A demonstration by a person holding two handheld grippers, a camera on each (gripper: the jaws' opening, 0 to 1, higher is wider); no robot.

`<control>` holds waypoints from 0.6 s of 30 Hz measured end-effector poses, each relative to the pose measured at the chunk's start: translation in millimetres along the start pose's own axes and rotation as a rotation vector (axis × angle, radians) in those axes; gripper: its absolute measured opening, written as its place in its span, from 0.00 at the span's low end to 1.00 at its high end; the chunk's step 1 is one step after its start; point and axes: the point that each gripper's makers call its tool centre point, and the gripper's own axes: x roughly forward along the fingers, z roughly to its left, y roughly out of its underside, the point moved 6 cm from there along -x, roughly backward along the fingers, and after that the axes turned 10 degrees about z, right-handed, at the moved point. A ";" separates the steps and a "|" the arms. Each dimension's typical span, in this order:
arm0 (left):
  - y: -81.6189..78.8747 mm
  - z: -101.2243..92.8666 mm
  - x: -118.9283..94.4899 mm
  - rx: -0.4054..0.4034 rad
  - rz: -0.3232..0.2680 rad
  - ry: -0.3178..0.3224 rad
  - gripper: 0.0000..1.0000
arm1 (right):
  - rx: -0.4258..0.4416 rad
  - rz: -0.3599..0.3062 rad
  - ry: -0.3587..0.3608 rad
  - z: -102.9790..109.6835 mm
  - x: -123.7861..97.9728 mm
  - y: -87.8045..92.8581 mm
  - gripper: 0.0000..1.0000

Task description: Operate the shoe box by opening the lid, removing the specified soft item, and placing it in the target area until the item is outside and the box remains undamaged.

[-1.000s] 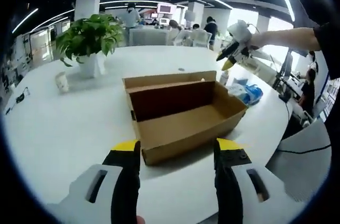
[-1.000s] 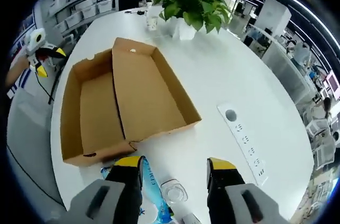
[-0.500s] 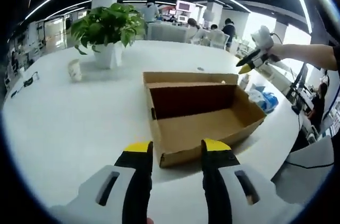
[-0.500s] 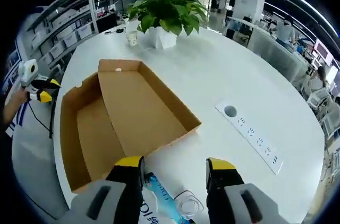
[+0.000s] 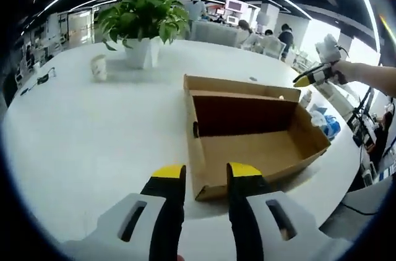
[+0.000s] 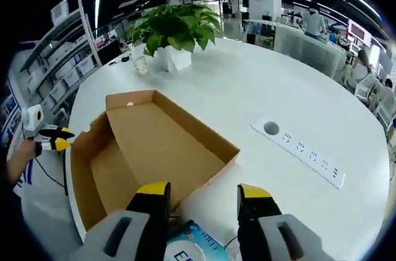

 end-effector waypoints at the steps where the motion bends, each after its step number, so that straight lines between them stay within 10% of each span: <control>1: 0.6 0.8 1.7 -0.012 -0.002 -0.006 0.22 | -0.002 0.000 -0.001 1.1 1.3 -0.4 0.40; 18: 6.6 1.4 17.5 -0.096 -0.011 -0.042 0.06 | 0.003 -0.008 -0.008 13.1 15.7 -0.6 0.38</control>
